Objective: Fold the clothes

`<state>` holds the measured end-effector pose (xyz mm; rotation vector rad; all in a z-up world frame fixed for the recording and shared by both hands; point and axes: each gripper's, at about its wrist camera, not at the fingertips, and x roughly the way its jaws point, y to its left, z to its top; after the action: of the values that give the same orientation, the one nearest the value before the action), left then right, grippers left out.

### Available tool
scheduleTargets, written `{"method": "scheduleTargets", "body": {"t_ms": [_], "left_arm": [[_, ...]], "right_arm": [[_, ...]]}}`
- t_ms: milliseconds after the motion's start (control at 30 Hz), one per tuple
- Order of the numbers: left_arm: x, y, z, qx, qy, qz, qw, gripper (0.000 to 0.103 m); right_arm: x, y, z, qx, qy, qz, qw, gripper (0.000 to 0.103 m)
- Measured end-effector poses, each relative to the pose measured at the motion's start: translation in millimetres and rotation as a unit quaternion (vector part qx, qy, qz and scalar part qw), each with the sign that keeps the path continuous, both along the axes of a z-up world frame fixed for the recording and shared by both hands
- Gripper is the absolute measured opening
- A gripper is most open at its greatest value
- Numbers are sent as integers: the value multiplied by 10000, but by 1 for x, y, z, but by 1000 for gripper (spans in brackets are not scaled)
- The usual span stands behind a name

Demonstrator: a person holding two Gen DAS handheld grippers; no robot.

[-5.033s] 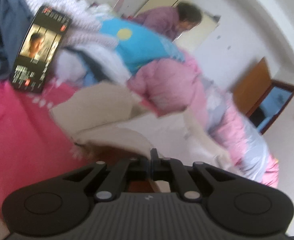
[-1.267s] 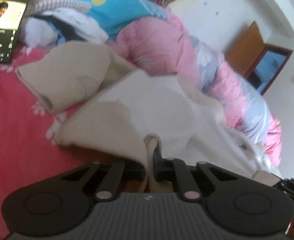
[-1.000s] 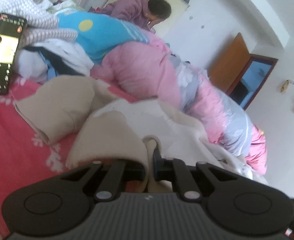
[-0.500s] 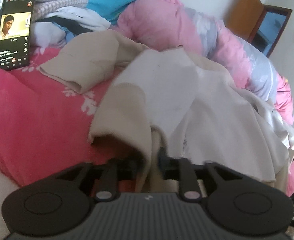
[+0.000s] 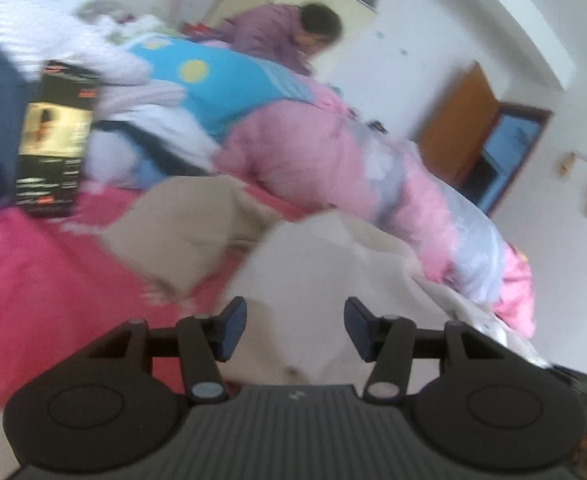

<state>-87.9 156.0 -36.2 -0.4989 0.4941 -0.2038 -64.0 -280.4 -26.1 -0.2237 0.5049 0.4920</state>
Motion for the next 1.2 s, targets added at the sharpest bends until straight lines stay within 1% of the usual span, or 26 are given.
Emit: {"method": "scheduleTargets", "body": {"t_ms": [67,100,133,167,233,267,333,400,433,533,567,600,667,733,767,833,900,1000,1100,1200], "left_arm": [[22,-26,6,-16,42,-467,9989,55],[34,-41,8,-26,39,-677,9977,56],[46,-57,7,3,36,-865,9962,56],[59,-73,6,32,32,-1052,9944,56],[82,-100,-5,142,104,-1308,9913,55],[94,-114,-14,194,222,-1430,9893,55],[113,-130,-31,336,469,-1484,9872,52],[126,-139,-51,538,678,-1447,9857,52],[129,-141,-58,619,733,-1421,9852,52],[136,-139,-75,641,858,-1473,9833,48],[135,-137,-76,657,831,-1512,9828,48],[134,-135,-78,673,804,-1551,9823,48],[131,-132,-82,705,750,-1628,9813,48],[129,-129,-85,680,709,-1702,9805,48],[127,-128,-86,667,688,-1738,9801,48],[127,-124,-89,568,673,-1780,9801,48],[128,-122,-89,493,665,-1821,9798,49],[130,-117,-93,390,647,-1900,9789,48],[131,-115,-96,323,609,-1955,9783,49],[131,-115,-97,324,576,-1982,9779,49]], "right_arm": [[25,7,-7,-85,51,-232,9997,56],[40,8,-13,-69,182,-278,9994,45],[53,9,-19,-91,318,-343,9989,32],[64,9,-25,-176,437,-432,9980,29],[81,7,-42,-705,710,-702,9925,19],[88,6,-51,-1012,850,-845,9876,16],[88,-12,-64,-1532,994,-1124,9767,11],[83,-34,-76,-2020,1096,-1398,9631,10],[80,-43,-77,-2193,1108,-1567,9566,10],[75,-59,-70,-2697,1041,-2084,9343,10],[76,-61,-68,-2741,1078,-2167,9307,9],[78,-62,-64,-2714,1136,-2201,9301,9],[81,-55,-54,-2662,1091,-2121,9339,10],[87,-35,-33,-2523,864,-1849,9459,15],[93,-25,-21,-2336,748,-1700,9544,16],[109,-6,0,-1880,546,-1386,9708,24],[136,8,8,-1572,412,-1184,9796,29],[198,31,-1,-1382,343,-1087,9838,29],[271,35,-19,-939,545,-1134,9876,29],[337,37,-36,-667,732,-1385,9854,27]]}}
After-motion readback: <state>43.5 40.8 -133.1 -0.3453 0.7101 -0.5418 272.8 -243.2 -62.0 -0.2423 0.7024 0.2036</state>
